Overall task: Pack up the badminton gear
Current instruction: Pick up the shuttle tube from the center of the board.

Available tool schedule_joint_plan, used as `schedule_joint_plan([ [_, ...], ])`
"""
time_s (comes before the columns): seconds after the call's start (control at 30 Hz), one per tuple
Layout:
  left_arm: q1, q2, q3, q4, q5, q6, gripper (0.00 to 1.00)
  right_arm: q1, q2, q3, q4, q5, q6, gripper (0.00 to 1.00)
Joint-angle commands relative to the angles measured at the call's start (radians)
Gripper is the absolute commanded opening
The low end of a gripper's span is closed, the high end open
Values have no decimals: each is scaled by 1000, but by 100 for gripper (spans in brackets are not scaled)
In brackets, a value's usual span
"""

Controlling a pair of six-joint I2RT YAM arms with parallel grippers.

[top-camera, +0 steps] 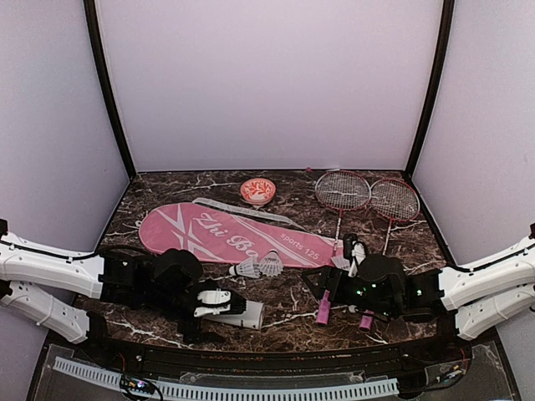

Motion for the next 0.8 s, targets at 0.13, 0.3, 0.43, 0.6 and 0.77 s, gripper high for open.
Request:
schedule_joint_plan([
  [0.13,-25,33,10,53,-149,49,90,-6,34,18,50,-18,-3,84],
  [0.3,-36,41,19,118,-201,113,90,-6,54,21,63,-29,2,84],
  [0.43,-36,47,12,118,-198,142,91,-5,52,18,68,-32,8,83],
  [0.6,-36,48,6,113,-268,153,92,-6,61,19,70,-34,2,84],
  [0.77,-36,69,20,113,-349,142,92,-5,88,36,74,-46,-6,84],
])
